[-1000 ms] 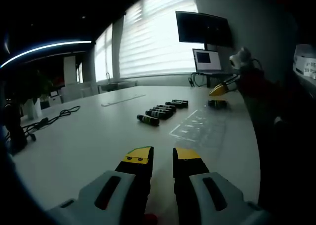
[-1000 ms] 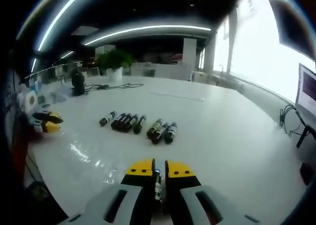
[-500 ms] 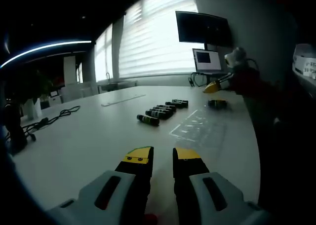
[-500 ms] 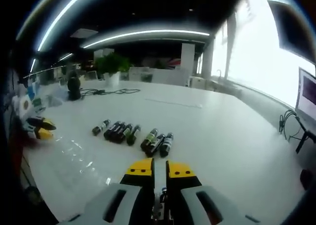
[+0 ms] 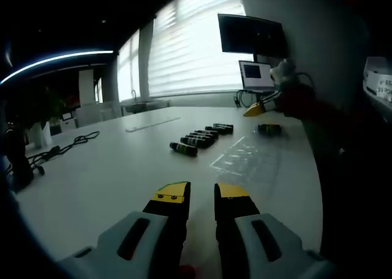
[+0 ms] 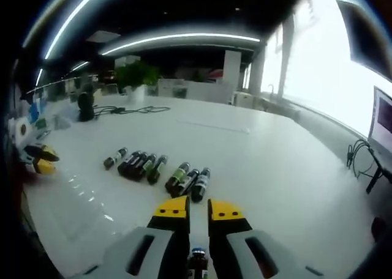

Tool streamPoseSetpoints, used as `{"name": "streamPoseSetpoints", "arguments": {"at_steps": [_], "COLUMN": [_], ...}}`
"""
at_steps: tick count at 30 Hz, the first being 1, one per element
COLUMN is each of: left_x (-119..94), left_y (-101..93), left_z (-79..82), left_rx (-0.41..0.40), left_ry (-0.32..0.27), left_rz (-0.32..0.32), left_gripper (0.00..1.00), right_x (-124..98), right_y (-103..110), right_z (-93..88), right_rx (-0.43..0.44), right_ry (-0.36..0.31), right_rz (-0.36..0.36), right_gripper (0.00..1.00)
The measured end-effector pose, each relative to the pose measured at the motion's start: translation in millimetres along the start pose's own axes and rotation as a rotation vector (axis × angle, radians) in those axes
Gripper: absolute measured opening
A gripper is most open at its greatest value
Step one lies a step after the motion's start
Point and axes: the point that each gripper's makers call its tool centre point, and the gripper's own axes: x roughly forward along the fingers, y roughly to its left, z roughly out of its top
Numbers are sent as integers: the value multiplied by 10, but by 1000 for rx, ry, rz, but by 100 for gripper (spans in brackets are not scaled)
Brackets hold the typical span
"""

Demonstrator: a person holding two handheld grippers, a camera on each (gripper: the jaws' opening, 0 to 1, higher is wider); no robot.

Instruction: Grip medicine bottles put into box

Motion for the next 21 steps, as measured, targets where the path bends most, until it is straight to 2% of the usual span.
{"name": "streamPoseSetpoints", "arguments": {"at_steps": [8, 21], "left_x": [-6, -9], "left_y": [4, 2], "left_z": [-2, -2], "left_rx": [0, 0], "left_ry": [0, -1], "left_rz": [-1, -1], "left_gripper": [10, 10], "right_x": [132, 382], "right_y": [-12, -60], "right_z": [108, 100], "right_rx": [-25, -17], "right_ry": [7, 62], "right_rz": [-1, 7], "right_gripper": [8, 8]}}
